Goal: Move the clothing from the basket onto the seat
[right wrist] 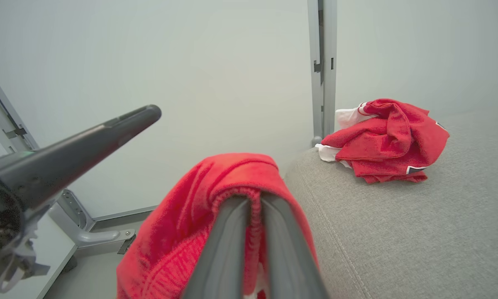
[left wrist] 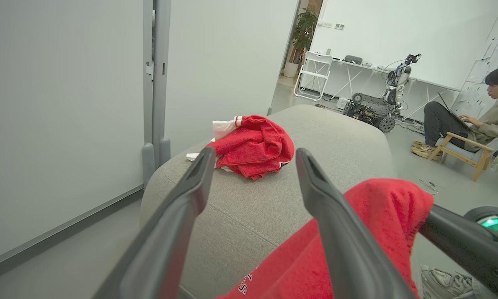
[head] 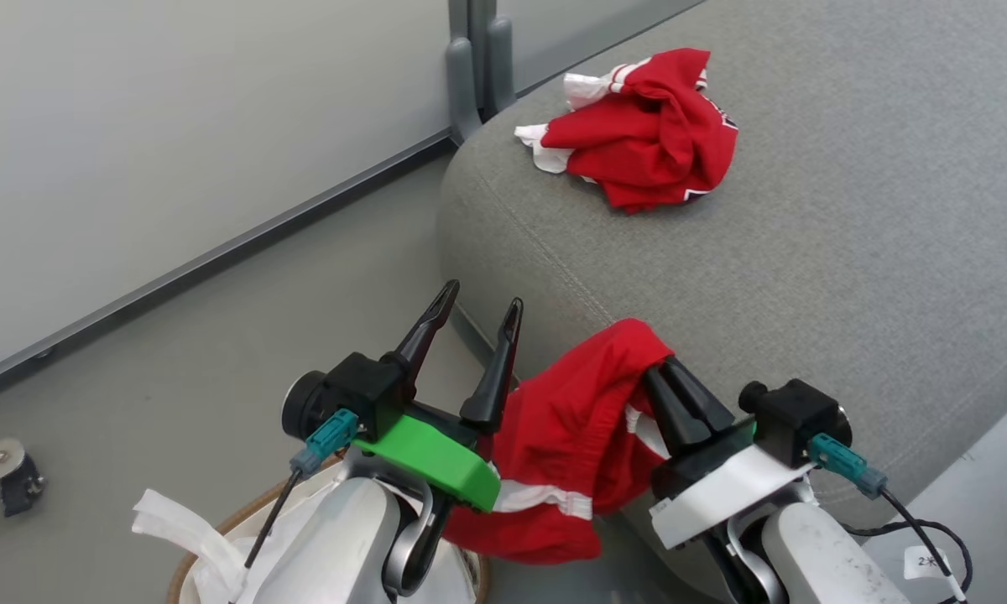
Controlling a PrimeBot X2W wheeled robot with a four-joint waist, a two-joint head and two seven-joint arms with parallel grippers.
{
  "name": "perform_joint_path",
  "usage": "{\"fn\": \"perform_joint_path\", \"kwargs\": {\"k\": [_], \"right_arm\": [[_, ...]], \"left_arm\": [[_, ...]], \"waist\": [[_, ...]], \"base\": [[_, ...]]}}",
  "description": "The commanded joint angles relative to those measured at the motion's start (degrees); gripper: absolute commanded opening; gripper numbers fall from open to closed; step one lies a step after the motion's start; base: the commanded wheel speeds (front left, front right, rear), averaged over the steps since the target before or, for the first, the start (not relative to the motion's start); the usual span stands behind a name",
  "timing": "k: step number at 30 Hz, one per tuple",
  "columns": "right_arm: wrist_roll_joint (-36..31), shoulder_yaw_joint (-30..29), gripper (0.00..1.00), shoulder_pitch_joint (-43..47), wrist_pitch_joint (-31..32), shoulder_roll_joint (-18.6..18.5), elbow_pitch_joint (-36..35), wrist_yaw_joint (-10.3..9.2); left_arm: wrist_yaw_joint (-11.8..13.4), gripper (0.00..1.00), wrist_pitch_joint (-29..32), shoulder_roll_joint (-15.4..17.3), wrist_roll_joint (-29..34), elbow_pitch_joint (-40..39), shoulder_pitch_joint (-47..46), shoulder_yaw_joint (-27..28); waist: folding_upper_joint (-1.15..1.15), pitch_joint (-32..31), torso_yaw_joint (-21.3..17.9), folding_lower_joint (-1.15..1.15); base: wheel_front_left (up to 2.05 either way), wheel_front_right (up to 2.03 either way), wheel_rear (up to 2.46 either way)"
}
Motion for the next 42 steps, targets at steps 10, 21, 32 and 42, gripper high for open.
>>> {"fn": "perform_joint_path", "kwargs": {"k": [10,21,32,42], "right_arm": [[-5.4,-6.7,0.00,-5.7,0.0,-3.6,-9.4,-0.06],[-6.0,-7.3,0.00,-33.5,0.0,-16.6,-5.0,-0.06],[-10.4,-11.6,0.00,-53.9,0.0,-23.7,11.7,-0.07],[-14.3,-20.0,0.00,-51.1,0.0,-23.1,20.1,-0.07]], "left_arm": [[-0.7,1.00,0.0,0.3,0.1,2.9,-1.4,-1.2],[-0.7,1.00,0.0,0.7,3.5,2.2,-0.9,0.6],[-0.7,1.00,0.0,1.6,5.0,1.1,-5.4,-3.0],[-0.7,1.00,0.0,2.3,5.6,-0.6,-10.4,-5.8]], "waist": [[0.00,4.0,-3.3,0.00],[0.00,9.8,-2.9,0.00],[0.00,17.5,3.1,0.00],[0.00,24.7,9.2,0.00]], "base": [[0.03,0.03,0.03],[0.00,0.00,0.00],[0.00,0.00,0.00],[0.00,0.00,0.00]]}}
